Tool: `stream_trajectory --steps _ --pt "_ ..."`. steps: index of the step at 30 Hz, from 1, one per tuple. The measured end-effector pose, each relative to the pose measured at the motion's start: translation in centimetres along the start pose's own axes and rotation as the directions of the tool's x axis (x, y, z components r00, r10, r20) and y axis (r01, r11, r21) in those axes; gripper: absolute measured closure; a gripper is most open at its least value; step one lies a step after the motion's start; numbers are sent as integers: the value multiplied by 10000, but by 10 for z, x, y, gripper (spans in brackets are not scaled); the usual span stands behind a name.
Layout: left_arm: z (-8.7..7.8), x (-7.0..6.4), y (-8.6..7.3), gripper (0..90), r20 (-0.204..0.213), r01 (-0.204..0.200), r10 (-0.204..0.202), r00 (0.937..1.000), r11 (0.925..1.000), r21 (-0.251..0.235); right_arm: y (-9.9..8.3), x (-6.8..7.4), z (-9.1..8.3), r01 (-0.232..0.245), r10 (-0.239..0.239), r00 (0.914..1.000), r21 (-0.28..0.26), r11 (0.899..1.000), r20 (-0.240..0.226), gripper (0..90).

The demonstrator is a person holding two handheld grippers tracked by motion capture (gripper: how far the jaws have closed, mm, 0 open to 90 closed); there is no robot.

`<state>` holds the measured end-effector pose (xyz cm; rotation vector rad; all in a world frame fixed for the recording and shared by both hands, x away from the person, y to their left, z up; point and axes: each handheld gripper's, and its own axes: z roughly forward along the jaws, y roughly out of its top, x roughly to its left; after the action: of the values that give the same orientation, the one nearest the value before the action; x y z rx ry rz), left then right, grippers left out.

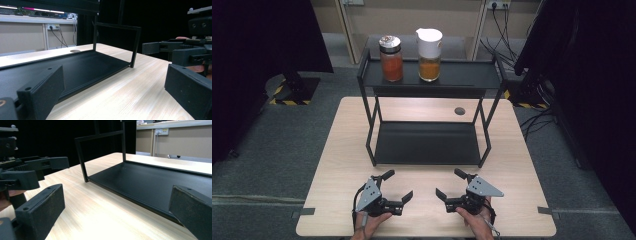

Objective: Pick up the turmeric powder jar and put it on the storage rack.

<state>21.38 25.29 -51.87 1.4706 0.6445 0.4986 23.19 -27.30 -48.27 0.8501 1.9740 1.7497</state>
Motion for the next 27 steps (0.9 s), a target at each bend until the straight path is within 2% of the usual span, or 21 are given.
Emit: stream_trajectory --steps 27 --pt "0 0 -1 23 -12 80 -80 10000 10000 8 -4 -2 0 -109 109 9998 9 9999 166 8"
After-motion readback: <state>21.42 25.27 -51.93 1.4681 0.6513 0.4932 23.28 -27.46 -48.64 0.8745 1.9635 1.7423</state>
